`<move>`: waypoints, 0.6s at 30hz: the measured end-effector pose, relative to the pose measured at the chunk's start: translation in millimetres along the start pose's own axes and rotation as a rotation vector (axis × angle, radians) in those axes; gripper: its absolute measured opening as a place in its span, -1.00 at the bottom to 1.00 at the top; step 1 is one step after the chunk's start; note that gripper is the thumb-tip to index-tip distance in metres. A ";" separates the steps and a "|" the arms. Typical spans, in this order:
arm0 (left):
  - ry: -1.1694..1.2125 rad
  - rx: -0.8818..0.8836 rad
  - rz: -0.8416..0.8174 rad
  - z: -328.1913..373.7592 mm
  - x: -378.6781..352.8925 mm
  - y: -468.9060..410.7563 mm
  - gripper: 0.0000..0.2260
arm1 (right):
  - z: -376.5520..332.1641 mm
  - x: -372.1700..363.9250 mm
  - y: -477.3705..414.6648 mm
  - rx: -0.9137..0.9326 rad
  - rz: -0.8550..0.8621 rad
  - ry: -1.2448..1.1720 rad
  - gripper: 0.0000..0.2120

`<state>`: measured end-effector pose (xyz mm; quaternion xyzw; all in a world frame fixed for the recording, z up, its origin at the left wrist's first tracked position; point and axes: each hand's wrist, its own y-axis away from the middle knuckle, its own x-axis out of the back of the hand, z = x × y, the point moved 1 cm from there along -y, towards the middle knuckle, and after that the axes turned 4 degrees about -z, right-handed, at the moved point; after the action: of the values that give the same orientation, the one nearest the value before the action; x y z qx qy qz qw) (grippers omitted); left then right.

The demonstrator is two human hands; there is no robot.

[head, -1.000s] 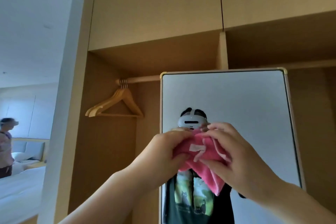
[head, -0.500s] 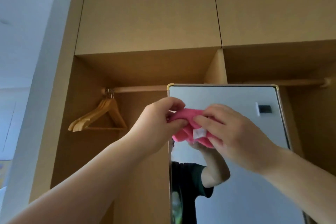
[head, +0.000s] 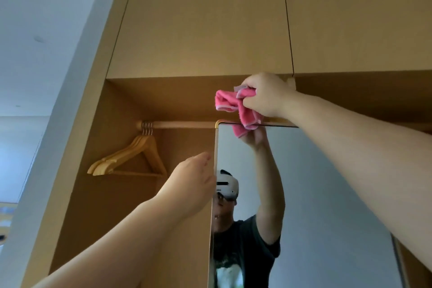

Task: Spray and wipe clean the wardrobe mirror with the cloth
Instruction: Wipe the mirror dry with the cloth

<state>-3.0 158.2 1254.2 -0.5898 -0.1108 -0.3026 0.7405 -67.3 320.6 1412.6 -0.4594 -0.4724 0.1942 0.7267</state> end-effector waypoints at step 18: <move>0.071 0.046 0.128 -13.8 -35.1 -9.5 -0.48 | 22.1 -36.9 -10.5 0.019 -0.479 -0.215 -0.57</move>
<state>-39.0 155.2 1239.6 -0.5673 -0.0537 -0.2728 0.7752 -105.6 299.6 1405.7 -0.3042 -0.6404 0.0686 0.7018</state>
